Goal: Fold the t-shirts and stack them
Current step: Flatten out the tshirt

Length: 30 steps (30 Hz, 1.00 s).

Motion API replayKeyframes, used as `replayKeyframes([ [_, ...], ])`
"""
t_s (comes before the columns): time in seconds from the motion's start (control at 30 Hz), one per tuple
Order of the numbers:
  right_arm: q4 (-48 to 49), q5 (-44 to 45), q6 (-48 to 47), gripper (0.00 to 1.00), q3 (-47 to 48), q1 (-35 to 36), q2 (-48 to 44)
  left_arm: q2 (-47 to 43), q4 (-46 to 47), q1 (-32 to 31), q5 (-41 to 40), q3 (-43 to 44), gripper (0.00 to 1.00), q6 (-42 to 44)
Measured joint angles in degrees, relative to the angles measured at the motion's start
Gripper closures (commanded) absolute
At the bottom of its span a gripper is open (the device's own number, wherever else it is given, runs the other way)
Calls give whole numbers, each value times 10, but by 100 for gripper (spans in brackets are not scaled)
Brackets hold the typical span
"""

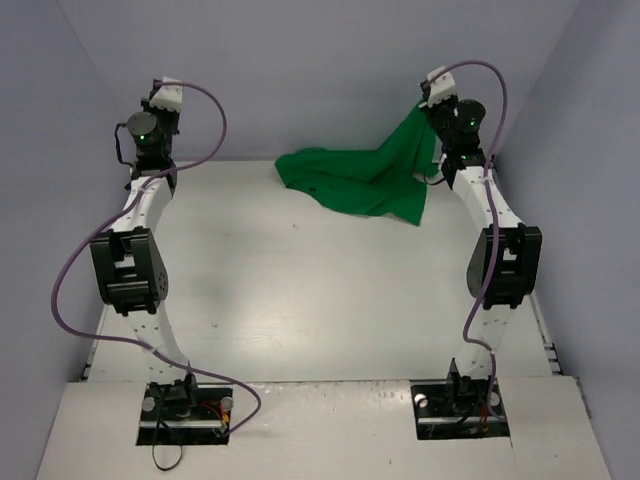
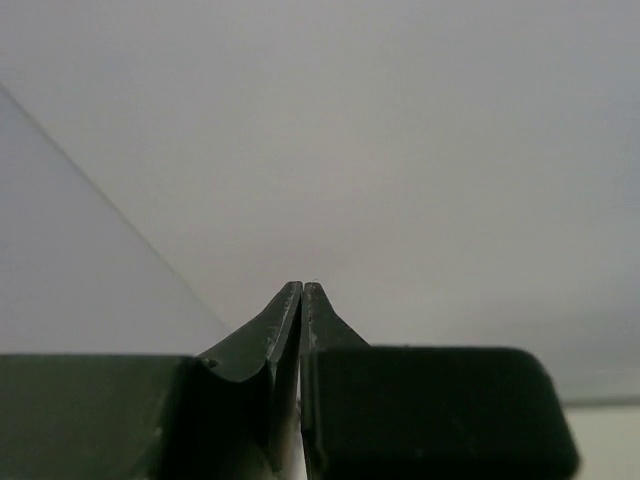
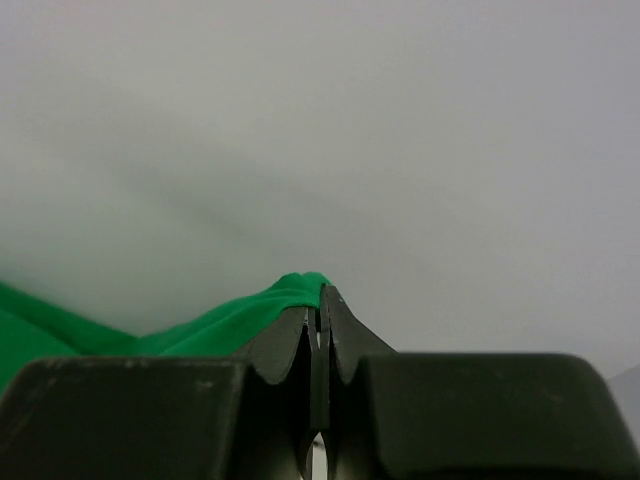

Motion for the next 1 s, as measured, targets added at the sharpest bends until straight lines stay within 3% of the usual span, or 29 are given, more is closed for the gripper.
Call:
replayKeyframes([
  [0.03,-3,-8,-5,100,-26,0,-12,-7,-7,-1,16,-19,91,-3],
  [0.1,-9,-22,-20,100,-78,0,-39,-27,-31,-2,59,-53,63,-10],
  [0.2,-15,-34,-53,100,-154,-1,-85,-82,-104,-14,142,-96,46,-15],
  [0.3,-19,-41,-77,100,-199,-5,-117,-147,-197,-73,195,-116,39,6],
  [0.37,-17,-38,-82,100,-202,-11,-119,-170,-255,-143,216,-108,41,17],
  [0.5,-20,-24,-80,100,-196,-29,-115,-140,-342,-296,240,-42,72,3],
  [0.6,-25,-11,-70,100,-168,-45,-97,-75,-367,-370,237,8,82,-47],
  [0.8,-35,0,-31,100,-104,-67,-47,65,-340,-425,138,54,90,-189],
  [1.0,-48,-1,7,100,-87,-75,-25,258,-357,-464,28,256,93,-270],
])
